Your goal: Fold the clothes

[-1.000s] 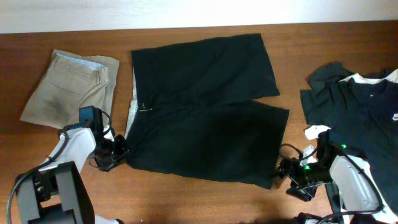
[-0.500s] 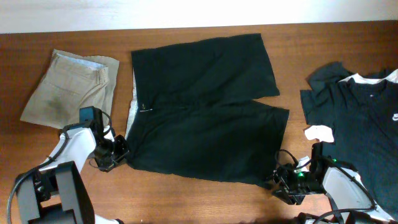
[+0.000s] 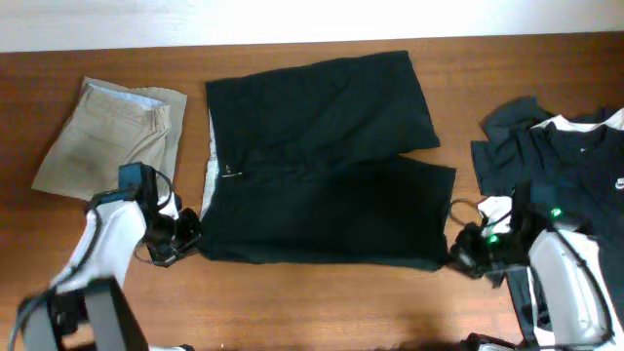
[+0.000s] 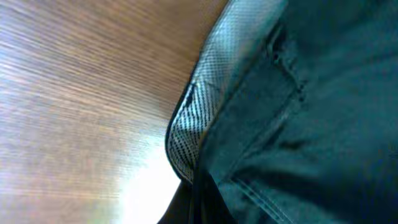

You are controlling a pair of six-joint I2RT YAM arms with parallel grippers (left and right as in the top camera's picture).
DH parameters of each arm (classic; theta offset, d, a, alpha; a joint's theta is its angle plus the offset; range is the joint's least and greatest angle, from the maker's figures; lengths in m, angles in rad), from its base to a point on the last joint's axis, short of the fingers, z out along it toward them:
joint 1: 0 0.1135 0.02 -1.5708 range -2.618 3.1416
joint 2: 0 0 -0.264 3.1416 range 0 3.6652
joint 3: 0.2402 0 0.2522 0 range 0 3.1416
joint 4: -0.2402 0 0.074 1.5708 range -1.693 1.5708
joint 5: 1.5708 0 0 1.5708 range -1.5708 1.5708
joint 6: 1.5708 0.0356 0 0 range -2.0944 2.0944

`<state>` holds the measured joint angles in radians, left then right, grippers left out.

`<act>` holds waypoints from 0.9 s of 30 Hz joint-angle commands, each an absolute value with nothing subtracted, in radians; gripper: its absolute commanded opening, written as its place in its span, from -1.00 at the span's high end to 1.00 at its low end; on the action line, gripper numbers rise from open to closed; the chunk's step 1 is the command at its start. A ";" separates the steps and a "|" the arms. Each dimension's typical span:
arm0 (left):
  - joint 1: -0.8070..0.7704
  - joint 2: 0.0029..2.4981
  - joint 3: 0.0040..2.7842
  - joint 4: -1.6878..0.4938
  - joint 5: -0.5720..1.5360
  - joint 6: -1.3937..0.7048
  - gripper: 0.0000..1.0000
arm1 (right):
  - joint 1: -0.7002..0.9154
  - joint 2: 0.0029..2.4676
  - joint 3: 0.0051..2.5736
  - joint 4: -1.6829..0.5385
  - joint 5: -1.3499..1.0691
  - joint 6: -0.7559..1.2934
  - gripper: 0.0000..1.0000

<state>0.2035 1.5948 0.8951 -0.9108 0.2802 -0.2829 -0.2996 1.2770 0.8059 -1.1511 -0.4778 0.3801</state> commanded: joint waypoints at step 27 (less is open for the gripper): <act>0.205 1.288 1.194 -1.193 0.186 -0.207 0.99 | 0.196 1.360 1.182 -1.427 -0.323 0.355 -0.04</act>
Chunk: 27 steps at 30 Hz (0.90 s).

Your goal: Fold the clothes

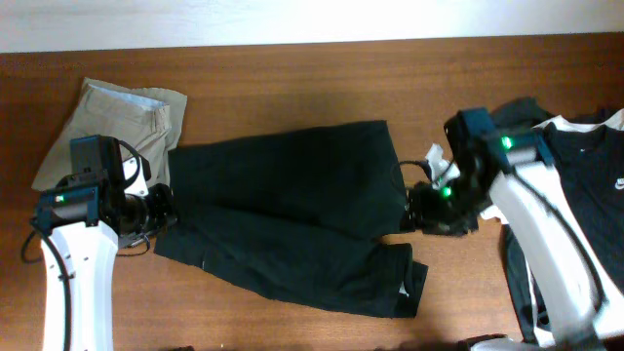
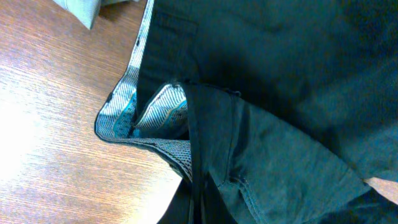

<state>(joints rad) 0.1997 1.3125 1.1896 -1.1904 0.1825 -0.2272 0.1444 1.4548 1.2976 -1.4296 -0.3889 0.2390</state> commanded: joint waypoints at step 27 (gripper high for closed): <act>0.206 1.277 1.195 -1.208 0.186 -0.166 0.99 | 0.221 1.186 1.150 -1.307 -0.216 0.389 0.92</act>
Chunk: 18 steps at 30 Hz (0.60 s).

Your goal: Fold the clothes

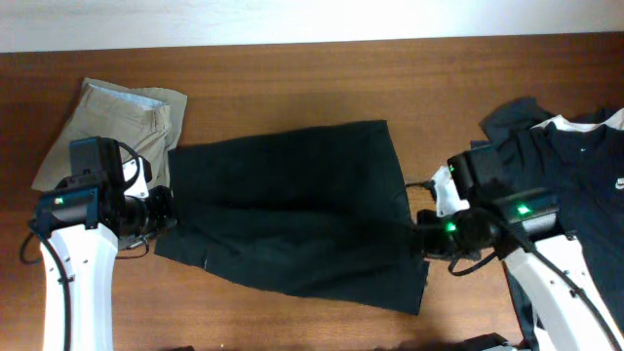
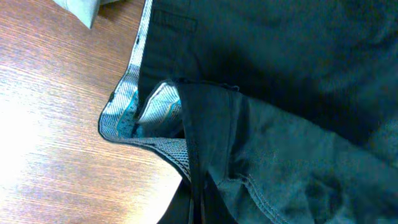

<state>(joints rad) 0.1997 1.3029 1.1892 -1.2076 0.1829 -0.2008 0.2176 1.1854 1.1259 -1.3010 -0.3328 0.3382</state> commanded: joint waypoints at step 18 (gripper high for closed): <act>0.205 1.217 1.188 -1.128 0.111 -0.154 1.00 | 0.151 1.489 1.040 -1.178 -0.345 0.275 0.21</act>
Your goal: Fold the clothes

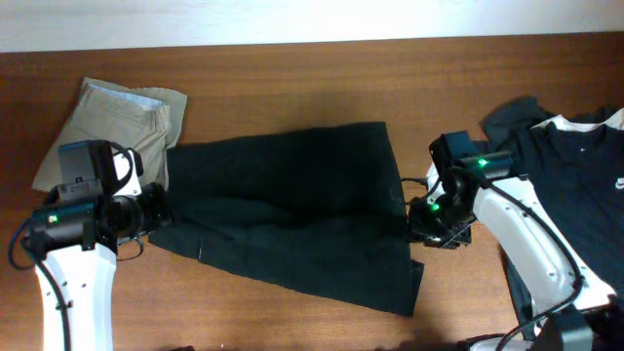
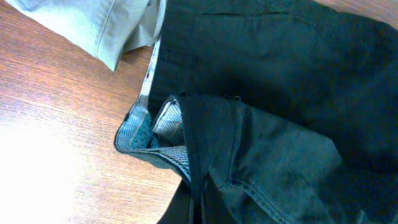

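The black shorts (image 1: 292, 205) lie folded in half across the middle of the table, their lower edge slanting down to the right. My left gripper (image 1: 156, 216) is at their left end, shut on the waistband. In the left wrist view the black cloth (image 2: 280, 93) and its striped lining (image 2: 146, 134) run down into my left gripper (image 2: 200, 208). My right gripper (image 1: 421, 219) is at the shorts' right edge, where the hem meets its dark fingers; it looks shut on the cloth.
Folded tan shorts (image 1: 112, 136) lie at the far left, their corner (image 2: 93, 25) just beyond the black waistband. A heap of dark T-shirts (image 1: 575, 156) covers the right end of the wooden table (image 1: 292, 78). The right arm reaches over that heap.
My left gripper has shifted a little to the left and the waistband has come with it. My right gripper has moved slightly up and inward along the right edge. The shorts lie flatter.
The shorts first lay spread open, with both grippers at their near corners. Then the near half lay folded over the far half, loosely bunched at the lower right. After that the right gripper was lower and the cloth drawn out. Now the fold is smoother.
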You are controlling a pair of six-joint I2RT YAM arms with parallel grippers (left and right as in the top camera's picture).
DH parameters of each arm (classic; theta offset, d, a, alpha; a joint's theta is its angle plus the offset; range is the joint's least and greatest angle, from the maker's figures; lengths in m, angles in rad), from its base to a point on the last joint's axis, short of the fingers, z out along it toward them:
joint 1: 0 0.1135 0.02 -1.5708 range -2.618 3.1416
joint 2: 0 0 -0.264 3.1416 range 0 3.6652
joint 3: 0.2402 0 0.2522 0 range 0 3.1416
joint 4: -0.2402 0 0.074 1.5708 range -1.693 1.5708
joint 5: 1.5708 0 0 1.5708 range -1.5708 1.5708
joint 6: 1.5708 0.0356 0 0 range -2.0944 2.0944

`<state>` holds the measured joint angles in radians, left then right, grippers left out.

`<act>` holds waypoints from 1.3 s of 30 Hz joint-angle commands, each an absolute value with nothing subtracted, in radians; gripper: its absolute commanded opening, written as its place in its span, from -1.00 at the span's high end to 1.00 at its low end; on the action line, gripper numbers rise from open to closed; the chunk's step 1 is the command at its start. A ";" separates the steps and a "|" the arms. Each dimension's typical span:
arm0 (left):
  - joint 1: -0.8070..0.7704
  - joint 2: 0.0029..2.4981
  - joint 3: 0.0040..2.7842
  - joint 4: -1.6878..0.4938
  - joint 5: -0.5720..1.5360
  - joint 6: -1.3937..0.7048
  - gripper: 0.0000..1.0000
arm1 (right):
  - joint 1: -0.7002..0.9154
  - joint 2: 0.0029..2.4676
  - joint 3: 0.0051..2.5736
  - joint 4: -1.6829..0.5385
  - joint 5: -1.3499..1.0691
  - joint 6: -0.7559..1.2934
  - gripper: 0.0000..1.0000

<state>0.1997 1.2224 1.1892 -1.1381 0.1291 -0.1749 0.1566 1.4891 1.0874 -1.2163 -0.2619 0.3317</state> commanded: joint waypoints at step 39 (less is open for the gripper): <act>0.233 1.769 1.295 -0.667 0.169 -0.113 -0.58 | -0.154 1.672 1.086 -0.579 -0.312 0.392 -0.83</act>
<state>0.2298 1.7702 1.2579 -0.6022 0.1787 -0.1455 -0.0826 1.7370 1.0790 -0.4416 -0.1921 0.4072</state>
